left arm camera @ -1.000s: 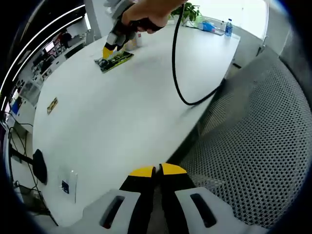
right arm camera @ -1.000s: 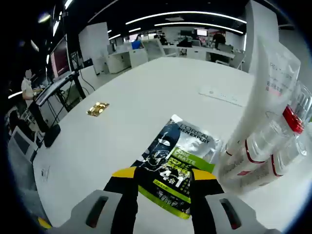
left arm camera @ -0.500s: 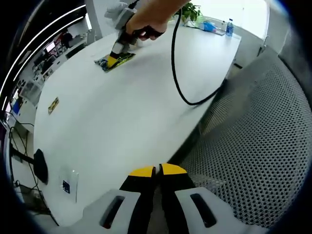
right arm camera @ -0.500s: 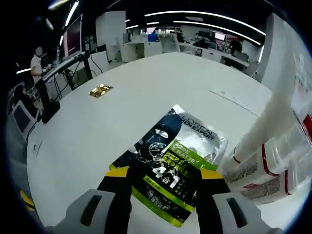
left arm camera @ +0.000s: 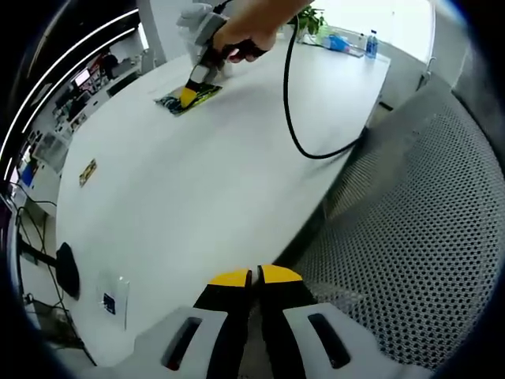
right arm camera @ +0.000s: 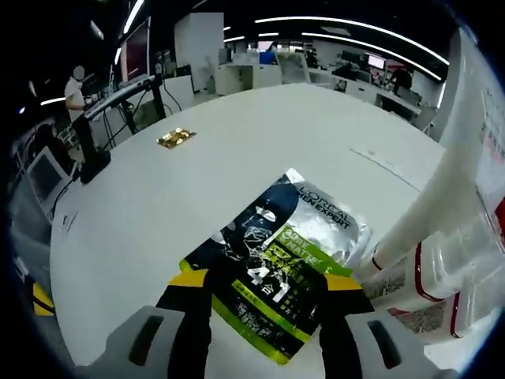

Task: Arrange the skincare products in the storage area until every visible bottle or jar stands upright without overlapping.

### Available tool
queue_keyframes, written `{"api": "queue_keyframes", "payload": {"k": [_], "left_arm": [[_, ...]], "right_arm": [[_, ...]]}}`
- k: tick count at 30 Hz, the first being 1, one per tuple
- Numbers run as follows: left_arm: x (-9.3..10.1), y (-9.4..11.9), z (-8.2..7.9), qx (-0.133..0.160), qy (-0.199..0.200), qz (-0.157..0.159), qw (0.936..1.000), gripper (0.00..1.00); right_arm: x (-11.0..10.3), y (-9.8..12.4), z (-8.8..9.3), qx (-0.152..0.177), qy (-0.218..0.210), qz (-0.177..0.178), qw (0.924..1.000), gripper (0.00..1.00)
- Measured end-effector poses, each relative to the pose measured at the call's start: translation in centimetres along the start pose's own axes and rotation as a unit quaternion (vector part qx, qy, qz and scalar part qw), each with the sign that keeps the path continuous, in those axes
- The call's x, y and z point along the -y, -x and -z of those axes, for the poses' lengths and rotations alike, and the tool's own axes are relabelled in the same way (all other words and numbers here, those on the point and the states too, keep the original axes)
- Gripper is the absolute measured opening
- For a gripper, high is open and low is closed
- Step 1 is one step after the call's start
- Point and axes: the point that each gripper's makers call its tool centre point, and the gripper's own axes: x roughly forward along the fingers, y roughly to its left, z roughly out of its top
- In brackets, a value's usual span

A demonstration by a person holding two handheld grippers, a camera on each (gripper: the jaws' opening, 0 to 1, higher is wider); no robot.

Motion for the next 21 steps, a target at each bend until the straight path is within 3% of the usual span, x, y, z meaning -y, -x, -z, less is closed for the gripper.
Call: {"api": "queue_keyframes", "payload": {"k": [2, 5, 8, 12, 16, 18, 21], "left_arm": [[-0.1, 0.0, 0.0, 0.001, 0.001, -0.002, 1.0, 0.0], [-0.3, 0.1, -0.1, 0.002, 0.001, -0.005, 1.0, 0.0], [-0.3, 0.0, -0.1, 0.001, 0.001, -0.005, 1.0, 0.0], [-0.5, 0.3, -0.5, 0.013, -0.002, -0.01, 0.9999, 0.0], [-0.5, 0.3, -0.6, 0.013, -0.004, -0.012, 0.9998, 0.0], [-0.7, 0.4, -0.7, 0.016, -0.003, -0.015, 0.9998, 0.0], [-0.8, 0.5, -0.9, 0.021, -0.003, -0.018, 0.9996, 0.0]], "right_arm": [[-0.1, 0.8, -1.4, 0.034, 0.016, -0.002, 0.9993, 0.55], [-0.5, 1.9, -2.5, 0.059, 0.0, -0.011, 0.9982, 0.55], [-2.1, 4.1, -3.5, 0.1, -0.039, -0.022, 0.994, 0.56], [-5.9, 7.6, -3.7, 0.142, -0.081, -0.056, 0.985, 0.61], [-9.5, 11.4, -2.4, 0.193, -0.106, -0.076, 0.9726, 0.59], [-11.3, 13.0, -0.4, 0.187, -0.098, -0.085, 0.9736, 0.58], [-13.3, 14.7, 2.4, 0.176, -0.099, -0.083, 0.976, 0.64]]}}
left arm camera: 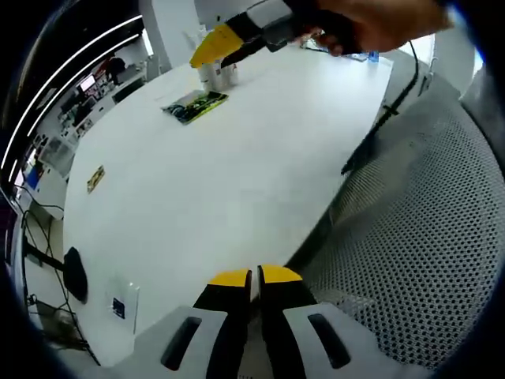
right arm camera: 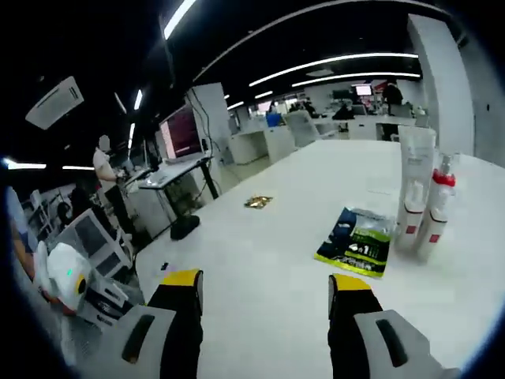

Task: Arrange the skincare products in the storage area until every visible bottle or jar stands upright without overlapping.

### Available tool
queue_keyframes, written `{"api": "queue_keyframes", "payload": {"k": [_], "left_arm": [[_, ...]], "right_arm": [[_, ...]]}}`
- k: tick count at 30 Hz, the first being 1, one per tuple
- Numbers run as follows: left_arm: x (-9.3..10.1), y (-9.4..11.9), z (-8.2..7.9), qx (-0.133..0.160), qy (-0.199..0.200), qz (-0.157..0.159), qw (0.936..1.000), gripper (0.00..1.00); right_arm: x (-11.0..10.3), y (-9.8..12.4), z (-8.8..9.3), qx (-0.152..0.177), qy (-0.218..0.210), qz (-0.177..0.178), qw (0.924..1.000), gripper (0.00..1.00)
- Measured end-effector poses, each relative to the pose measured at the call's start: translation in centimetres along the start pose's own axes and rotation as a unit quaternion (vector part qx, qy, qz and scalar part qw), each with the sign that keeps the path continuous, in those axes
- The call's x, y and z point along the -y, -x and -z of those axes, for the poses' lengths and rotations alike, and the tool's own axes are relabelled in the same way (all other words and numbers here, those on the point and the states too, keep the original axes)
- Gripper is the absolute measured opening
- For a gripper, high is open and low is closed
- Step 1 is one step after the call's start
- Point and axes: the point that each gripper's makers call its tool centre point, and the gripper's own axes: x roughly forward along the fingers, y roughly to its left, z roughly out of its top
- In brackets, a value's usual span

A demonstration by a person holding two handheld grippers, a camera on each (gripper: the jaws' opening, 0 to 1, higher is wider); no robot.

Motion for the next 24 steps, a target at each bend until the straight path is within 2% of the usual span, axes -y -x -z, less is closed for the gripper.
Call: {"api": "queue_keyframes", "payload": {"k": [1, 2, 3, 4, 5, 6, 8, 9, 11, 12, 14, 15, 16, 17, 18, 20, 21, 24], "left_arm": [[0.0, 0.0, -0.1, 0.001, -0.001, 0.0, 1.0, 0.0], [0.1, 0.0, -0.1, 0.003, -0.004, 0.001, 1.0, 0.0], [0.1, 0.0, -0.2, 0.003, -0.003, 0.003, 1.0, 0.0], [0.2, 0.0, -0.3, 0.005, 0.002, 0.005, 1.0, 0.0], [0.2, 0.1, -0.4, 0.006, 0.003, 0.005, 1.0, 0.0], [0.1, 0.1, -0.5, 0.009, 0.002, 0.004, 1.0, 0.0], [0.2, 0.0, -0.5, 0.007, 0.001, 0.005, 1.0, 0.0], [0.2, 0.0, -0.5, 0.006, 0.002, 0.005, 1.0, 0.0], [0.3, 0.1, -0.6, 0.008, 0.003, 0.005, 0.9999, 0.0], [0.3, 0.2, -0.9, 0.013, -0.003, 0.003, 0.9999, 0.0], [0.2, 0.2, -1.0, 0.016, -0.005, -0.001, 0.9999, 0.0], [0.2, 0.3, -1.1, 0.017, -0.004, -0.002, 0.9998, 0.0], [0.1, 0.4, -1.3, 0.02, -0.003, -0.004, 0.9998, 0.0], [0.0, 0.5, -1.5, 0.023, 0.001, -0.005, 0.9997, 0.0], [0.0, 0.5, -1.6, 0.026, 0.002, -0.005, 0.9997, 0.0], [-0.1, 0.6, -1.9, 0.033, -0.004, -0.007, 0.9994, 0.01], [-0.5, 0.8, -2.2, 0.045, -0.016, -0.017, 0.9987, 0.03], [-0.9, 1.2, -2.8, 0.063, 0.004, -0.017, 0.9978, 0.11]], "right_arm": [[-0.3, 0.6, 0.6, -0.002, 0.005, 0.006, 1.0, 0.65], [-0.6, 1.4, 1.6, -0.011, 0.044, 0.011, 0.9989, 0.63], [-0.6, 2.0, 2.0, -0.012, 0.072, 0.018, 0.9972, 0.59], [-0.8, 2.5, 2.7, -0.014, 0.087, 0.025, 0.9958, 0.5], [-1.0, 2.8, 3.2, -0.017, 0.075, 0.028, 0.9966, 0.46], [-1.4, 3.0, 3.8, -0.02, 0.058, 0.03, 0.9977, 0.46], [-2.2, 3.0, 4.3, -0.023, 0.055, 0.024, 0.9979, 0.56], [-2.3, 3.1, 4.9, -0.034, 0.066, 0.027, 0.9969, 0.57], [-2.2, 3.4, 5.8, -0.069, 0.123, 0.036, 0.9894, 0.55], [-2.6, 3.6, 5.4, -0.058, 0.132, 0.041, 0.9887, 0.56], [-3.2, 3.8, 5.9, -0.062, 0.135, 0.032, 0.9884, 0.58], [-3.1, 3.9, 6.3, -0.07, 0.148, 0.036, 0.9857, 0.58], [-2.5, 4.1, 6.7, -0.083, 0.187, 0.055, 0.9773, 0.57], [-2.2, 3.9, 6.4, -0.08, 0.223, 0.064, 0.9694, 0.55], [-2.1, 3.9, 6.4, -0.082, 0.236, 0.07, 0.9658, 0.53], [-3.1, 3.4, 5.7, -0.064, 0.243, 0.059, 0.9662, 0.53], [-3.9, 3.1, 5.6, -0.057, 0.255, 0.047, 0.964, 0.54], [-5.0, 3.1, 5.9, -0.062, 0.304, 0.031, 0.9503, 0.54]]}}
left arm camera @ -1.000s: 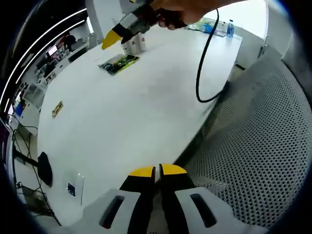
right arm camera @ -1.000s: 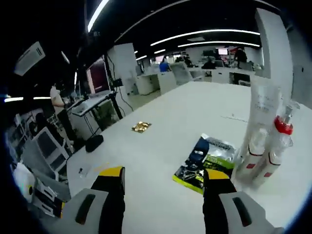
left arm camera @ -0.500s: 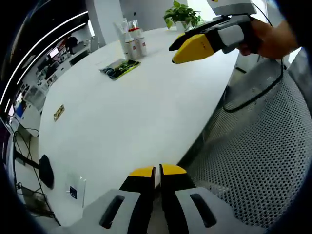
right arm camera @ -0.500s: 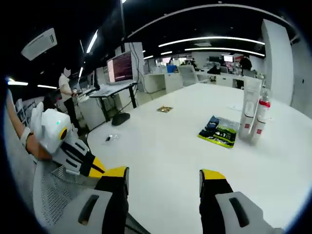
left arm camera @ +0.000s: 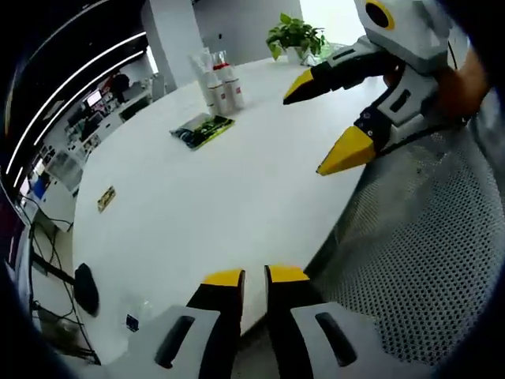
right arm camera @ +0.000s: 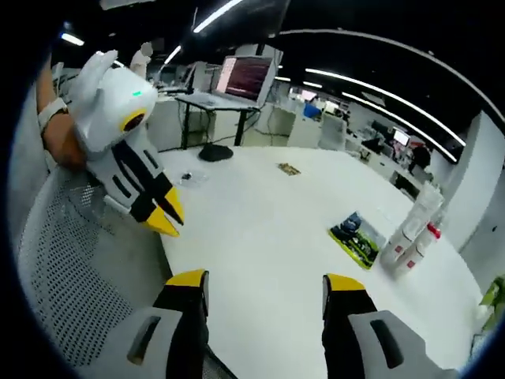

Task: Arrange the skincare products in the storage area until every visible bottle or jar stands upright without overlapping.

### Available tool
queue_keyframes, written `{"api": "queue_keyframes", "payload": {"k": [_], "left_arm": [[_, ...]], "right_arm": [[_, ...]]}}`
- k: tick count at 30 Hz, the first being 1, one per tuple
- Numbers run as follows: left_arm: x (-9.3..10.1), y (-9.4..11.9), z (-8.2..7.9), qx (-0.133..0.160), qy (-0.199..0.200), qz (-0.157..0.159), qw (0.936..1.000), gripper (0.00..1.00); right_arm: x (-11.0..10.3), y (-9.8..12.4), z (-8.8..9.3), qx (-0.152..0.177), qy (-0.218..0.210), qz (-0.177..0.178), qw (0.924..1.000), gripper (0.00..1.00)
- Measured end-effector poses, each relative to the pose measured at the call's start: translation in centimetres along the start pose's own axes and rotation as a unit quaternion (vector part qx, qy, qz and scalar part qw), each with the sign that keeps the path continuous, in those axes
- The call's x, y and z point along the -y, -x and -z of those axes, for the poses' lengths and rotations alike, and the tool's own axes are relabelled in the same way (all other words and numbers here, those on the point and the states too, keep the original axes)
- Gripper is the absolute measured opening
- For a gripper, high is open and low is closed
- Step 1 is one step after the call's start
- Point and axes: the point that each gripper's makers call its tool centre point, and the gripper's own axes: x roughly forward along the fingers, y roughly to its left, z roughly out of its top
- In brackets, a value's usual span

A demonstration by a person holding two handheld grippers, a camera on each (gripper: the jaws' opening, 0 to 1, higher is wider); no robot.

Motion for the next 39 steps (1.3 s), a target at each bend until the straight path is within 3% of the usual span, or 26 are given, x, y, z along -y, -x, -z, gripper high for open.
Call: {"api": "queue_keyframes", "payload": {"k": [3, 7, 9, 11, 14, 17, 19, 21, 22, 23, 25, 27, 32, 39], "left_arm": [[-0.7, 0.2, -0.3, 0.01, 0.009, -0.003, 0.9999, 0.15], [-2.3, 0.9, -1.1, 0.03, 0.057, -0.011, 0.9978, 0.16], [-4.7, 1.7, -2.0, 0.061, 0.068, -0.046, 0.9947, 0.24], [-7.4, 2.5, -2.1, 0.072, 0.056, -0.076, 0.9929, 0.35], [-10.2, 2.9, -0.5, 0.051, 0.069, -0.071, 0.9938, 0.39], [-13.8, 3.3, 3.0, 0.007, 0.098, -0.081, 0.9919, 0.45], [-15.4, 3.4, 4.7, -0.021, 0.089, -0.081, 0.9925, 0.49], [-16.4, 2.9, 6.1, -0.047, 0.082, -0.056, 0.994, 0.64], [-17.2, 2.7, 6.6, -0.053, 0.059, -0.052, 0.9955, 0.71], [-17.3, 2.8, 6.8, -0.064, 0.055, -0.042, 0.9955, 0.73], [-17.5, 2.7, 7.5, -0.088, 0.049, -0.021, 0.9947, 0.65], [-17.7, 2.4, 7.9, -0.106, 0.01, -0.011, 0.9942, 0.59], [-16.4, 1.3, 9.1, -0.14, -0.059, 0.023, 0.9881, 0.65], [-16.1, -0.2, 8.8, -0.148, -0.049, 0.042, 0.9868, 0.62]], "right_arm": [[-0.4, -0.1, -0.3, 0.005, 0.01, -0.003, 0.9999, 0.54], [0.2, 0.0, -0.1, 0.002, -0.005, 0.006, 1.0, 0.54], [0.5, 0.0, 0.0, 0.001, -0.013, 0.01, 0.9999, 0.54], [0.6, 0.1, -0.2, 0.006, -0.017, 0.014, 0.9997, 0.53], [0.4, 0.0, -0.3, 0.006, -0.012, 0.011, 0.9998, 0.53], [0.0, 0.0, -0.5, 0.009, -0.005, 0.005, 0.9999, 0.53], [0.1, 0.1, -0.6, 0.012, 0.002, 0.007, 0.9999, 0.51], [0.1, 0.2, -0.7, 0.014, 0.003, 0.008, 0.9999, 0.49], [0.1, 0.2, -0.7, 0.015, 0.002, 0.008, 0.9999, 0.49], [0.1, 0.2, -0.8, 0.015, 0.002, 0.006, 0.9999, 0.49], [-0.1, 0.1, -0.7, 0.013, 0.007, 0.003, 0.9999, 0.49], [-0.2, 0.1, -0.7, 0.014, 0.009, 0.002, 0.9999, 0.49], [0.1, 0.2, -0.6, 0.011, 0.011, 0.008, 0.9999, 0.47], [-0.3, 0.2, -0.5, 0.007, 0.024, 0.001, 0.9997, 0.45]]}}
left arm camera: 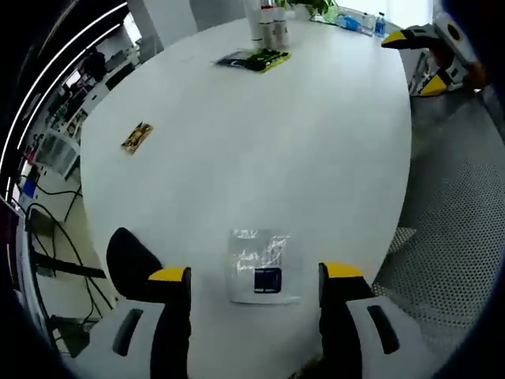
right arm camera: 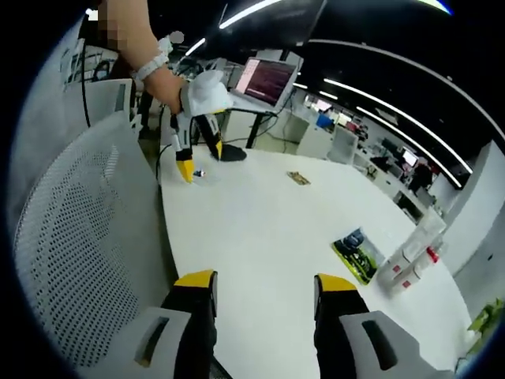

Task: Arrange the skincare products in the storage area until every visible bottle or jar stands upright without overlapping.

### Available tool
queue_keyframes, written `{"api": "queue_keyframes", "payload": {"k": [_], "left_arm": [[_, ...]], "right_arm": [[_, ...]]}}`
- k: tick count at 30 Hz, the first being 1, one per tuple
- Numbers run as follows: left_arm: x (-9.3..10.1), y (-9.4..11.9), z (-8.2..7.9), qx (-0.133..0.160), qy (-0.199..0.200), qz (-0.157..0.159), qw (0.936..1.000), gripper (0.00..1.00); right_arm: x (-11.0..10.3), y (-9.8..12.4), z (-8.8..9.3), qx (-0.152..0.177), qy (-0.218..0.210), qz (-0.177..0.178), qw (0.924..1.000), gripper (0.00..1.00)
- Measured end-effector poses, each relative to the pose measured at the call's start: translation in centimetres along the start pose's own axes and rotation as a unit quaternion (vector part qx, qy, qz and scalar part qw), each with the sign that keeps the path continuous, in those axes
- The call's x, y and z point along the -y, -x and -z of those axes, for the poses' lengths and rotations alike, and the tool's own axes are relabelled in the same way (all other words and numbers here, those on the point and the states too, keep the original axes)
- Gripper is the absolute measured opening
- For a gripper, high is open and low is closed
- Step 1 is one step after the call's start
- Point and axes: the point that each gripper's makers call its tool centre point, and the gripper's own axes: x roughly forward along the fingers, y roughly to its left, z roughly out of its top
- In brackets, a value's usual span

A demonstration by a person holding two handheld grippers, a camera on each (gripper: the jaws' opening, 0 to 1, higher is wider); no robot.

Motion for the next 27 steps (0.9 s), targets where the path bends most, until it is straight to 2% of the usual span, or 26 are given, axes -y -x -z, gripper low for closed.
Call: {"api": "queue_keyframes", "payload": {"k": [2, 4, 7, 9, 10, 13, 16, 21, 27], "left_arm": [[-0.1, -0.3, -0.1, -0.004, -0.004, 0.004, 1.0, 0.61], [0.3, -0.4, -0.1, -0.012, 0.002, 0.026, 0.9996, 0.57], [-0.1, -0.6, -0.1, -0.014, 0.01, 0.028, 0.9995, 0.55], [1.4, -0.5, 0.2, -0.024, 0.045, 0.07, 0.9963, 0.47], [0.5, -0.6, 0.1, -0.017, 0.038, 0.049, 0.9979, 0.47], [0.6, -0.5, 0.4, -0.01, 0.051, 0.049, 0.9974, 0.45], [0.8, -0.2, 0.6, -0.011, 0.056, 0.046, 0.9973, 0.36], [1.5, -0.2, 0.7, -0.018, 0.038, 0.05, 0.9979, 0.35], [2.4, 0.1, 0.4, -0.017, 0.046, 0.05, 0.9975, 0.35]], "right_arm": [[0.1, 0.0, 0.0, 0.001, 0.0, 0.0, 1.0, 0.42], [0.2, 0.1, 0.0, 0.001, -0.007, 0.001, 1.0, 0.4], [0.3, 0.0, 0.0, 0.0, -0.009, 0.001, 1.0, 0.4], [0.2, 0.0, 0.0, 0.001, -0.008, 0.0, 1.0, 0.4], [0.1, 0.0, 0.0, 0.001, -0.006, -0.001, 1.0, 0.39], [0.2, 0.1, -0.1, 0.004, -0.008, -0.003, 1.0, 0.36], [0.3, 0.1, 0.0, 0.002, -0.013, -0.001, 0.9999, 0.36], [0.2, 0.1, 0.0, 0.003, -0.01, -0.003, 0.9999, 0.35], [0.4, 0.3, -0.4, 0.014, -0.017, 0.001, 0.9998, 0.34]]}}
